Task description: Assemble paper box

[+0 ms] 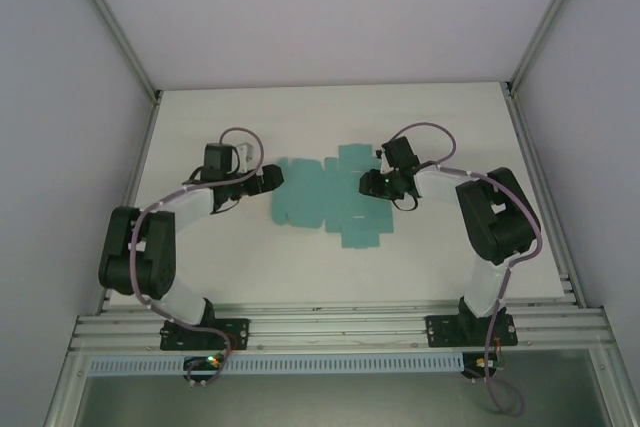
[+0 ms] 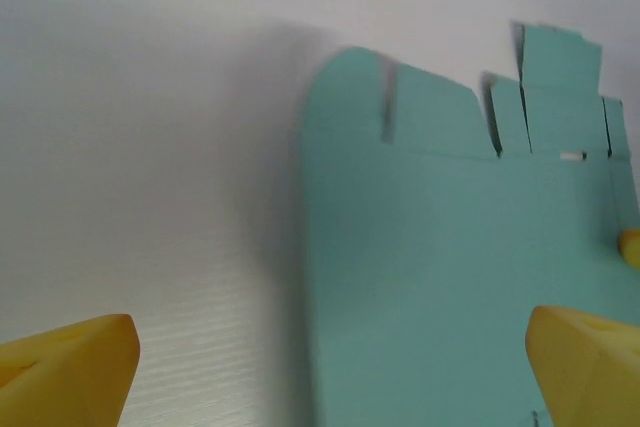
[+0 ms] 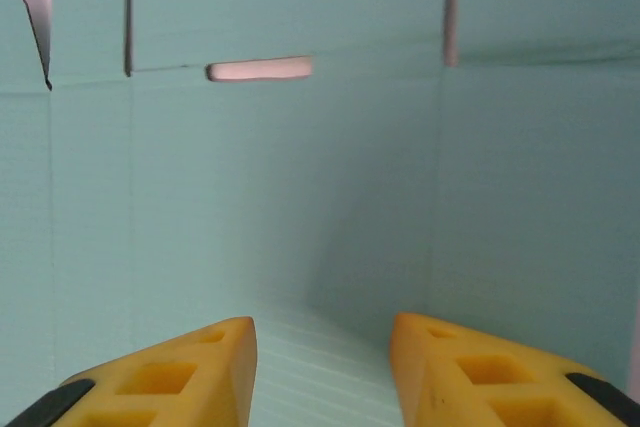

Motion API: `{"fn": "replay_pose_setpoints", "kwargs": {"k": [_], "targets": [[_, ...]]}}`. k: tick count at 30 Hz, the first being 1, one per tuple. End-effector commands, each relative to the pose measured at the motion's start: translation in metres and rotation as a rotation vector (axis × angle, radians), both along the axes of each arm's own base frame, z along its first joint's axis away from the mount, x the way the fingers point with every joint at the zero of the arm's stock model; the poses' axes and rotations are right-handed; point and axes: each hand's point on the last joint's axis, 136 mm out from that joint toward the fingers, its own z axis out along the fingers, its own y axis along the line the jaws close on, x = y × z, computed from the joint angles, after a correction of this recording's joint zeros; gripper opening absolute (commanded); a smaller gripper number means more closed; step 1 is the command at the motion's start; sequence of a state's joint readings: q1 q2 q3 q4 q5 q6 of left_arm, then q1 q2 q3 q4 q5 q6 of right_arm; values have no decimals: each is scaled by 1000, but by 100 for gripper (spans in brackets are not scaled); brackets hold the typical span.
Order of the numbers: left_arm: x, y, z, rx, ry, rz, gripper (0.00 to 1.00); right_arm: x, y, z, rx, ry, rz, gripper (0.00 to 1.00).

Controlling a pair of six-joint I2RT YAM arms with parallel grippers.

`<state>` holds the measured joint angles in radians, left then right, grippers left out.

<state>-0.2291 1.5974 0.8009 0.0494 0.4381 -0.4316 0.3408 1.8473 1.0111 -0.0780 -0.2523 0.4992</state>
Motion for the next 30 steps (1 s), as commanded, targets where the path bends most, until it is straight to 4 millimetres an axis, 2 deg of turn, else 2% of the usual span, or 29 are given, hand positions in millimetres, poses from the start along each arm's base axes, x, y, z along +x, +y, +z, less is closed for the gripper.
{"fn": "replay_pose_setpoints", "kwargs": {"k": [1, 6, 9, 13, 15, 18, 20, 23, 27, 30], "targets": [[-4, -26, 4, -108, 38, -80, 100, -24, -5, -36, -11, 122, -7, 42], [-2, -48, 0, -195, 63, -138, 100, -26, -6, -42, -17, 132, 4, 42], [-3, -61, -1, -226, 77, -170, 91, -26, -5, -44, -14, 128, 7, 42], [-1, -67, 6, -255, 52, -174, 59, -26, -6, -43, -15, 119, 12, 42], [2, -66, 12, -255, 31, -163, 37, -26, -7, -40, -16, 112, 11, 42], [5, -64, 26, -252, -13, -162, 17, -22, -8, -28, -4, 81, 11, 42], [6, -65, 38, -259, -41, -169, 9, -17, -8, -14, 19, 49, 17, 44], [7, -66, 57, -274, -79, -175, 0, -8, -5, 23, 93, -31, 33, 50], [5, -70, 94, -315, -148, -202, 0, -2, -10, 87, 189, -176, 43, 66], [-1, -71, 133, -355, -221, -224, 0, -7, -23, 133, 253, -297, 41, 77]]}}
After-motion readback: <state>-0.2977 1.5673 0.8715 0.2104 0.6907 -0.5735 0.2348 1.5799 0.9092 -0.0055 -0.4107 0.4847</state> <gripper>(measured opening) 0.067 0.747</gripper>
